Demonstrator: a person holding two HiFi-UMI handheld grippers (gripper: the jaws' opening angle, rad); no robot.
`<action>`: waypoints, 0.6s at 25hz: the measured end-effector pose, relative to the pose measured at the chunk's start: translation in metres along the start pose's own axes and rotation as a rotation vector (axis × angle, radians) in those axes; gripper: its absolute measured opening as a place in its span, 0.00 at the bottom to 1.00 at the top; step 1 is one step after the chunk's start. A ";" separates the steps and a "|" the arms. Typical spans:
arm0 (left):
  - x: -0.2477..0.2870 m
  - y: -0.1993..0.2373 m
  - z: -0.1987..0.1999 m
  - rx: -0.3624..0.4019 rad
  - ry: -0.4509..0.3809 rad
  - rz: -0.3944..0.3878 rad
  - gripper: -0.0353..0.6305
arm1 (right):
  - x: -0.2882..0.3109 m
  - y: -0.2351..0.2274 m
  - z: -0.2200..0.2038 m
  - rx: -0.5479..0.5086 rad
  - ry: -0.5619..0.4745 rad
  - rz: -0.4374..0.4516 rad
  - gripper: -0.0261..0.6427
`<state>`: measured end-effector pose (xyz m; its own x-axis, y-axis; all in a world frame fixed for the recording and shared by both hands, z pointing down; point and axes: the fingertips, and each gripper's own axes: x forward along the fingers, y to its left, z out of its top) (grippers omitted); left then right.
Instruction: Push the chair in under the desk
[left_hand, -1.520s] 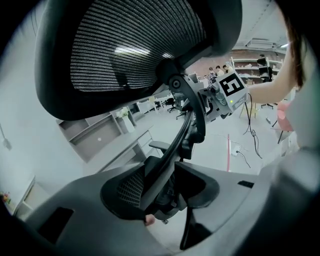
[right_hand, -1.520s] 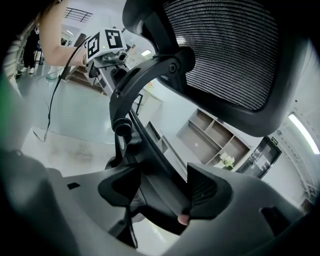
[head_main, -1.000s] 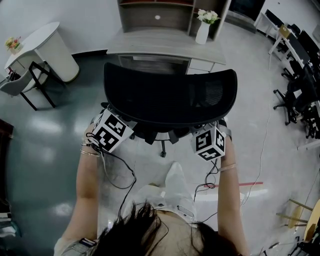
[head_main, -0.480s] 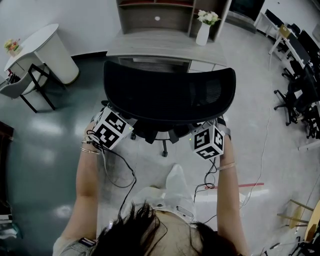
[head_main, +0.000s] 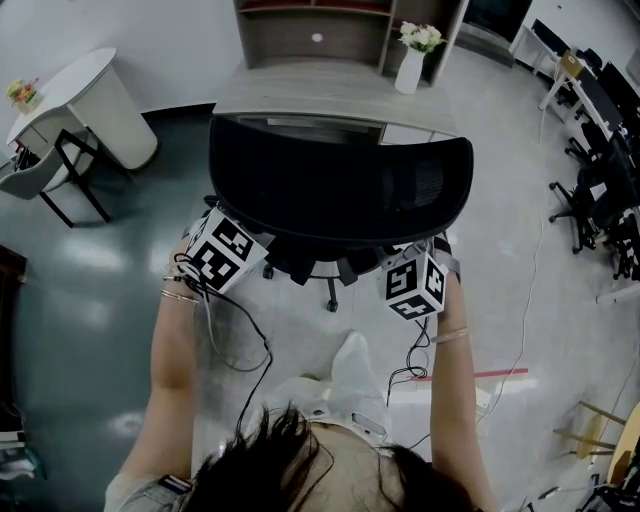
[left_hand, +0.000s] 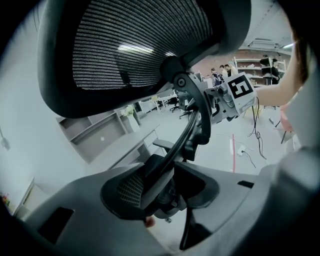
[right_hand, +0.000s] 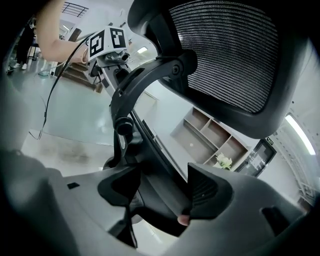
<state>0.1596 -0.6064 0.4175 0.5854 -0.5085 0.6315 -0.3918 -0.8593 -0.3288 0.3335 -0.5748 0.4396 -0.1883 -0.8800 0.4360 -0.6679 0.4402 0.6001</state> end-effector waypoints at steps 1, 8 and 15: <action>0.000 0.001 0.000 0.001 -0.002 0.000 0.33 | 0.001 0.000 0.001 0.000 -0.001 -0.003 0.44; 0.008 0.016 0.000 0.003 -0.001 -0.003 0.33 | 0.012 -0.005 0.005 0.006 0.015 -0.019 0.44; 0.015 0.032 -0.003 0.003 -0.008 -0.001 0.34 | 0.026 -0.006 0.011 0.015 0.026 -0.038 0.44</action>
<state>0.1537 -0.6411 0.4183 0.5918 -0.5080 0.6259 -0.3888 -0.8600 -0.3304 0.3249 -0.6018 0.4400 -0.1445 -0.8909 0.4305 -0.6847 0.4041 0.6065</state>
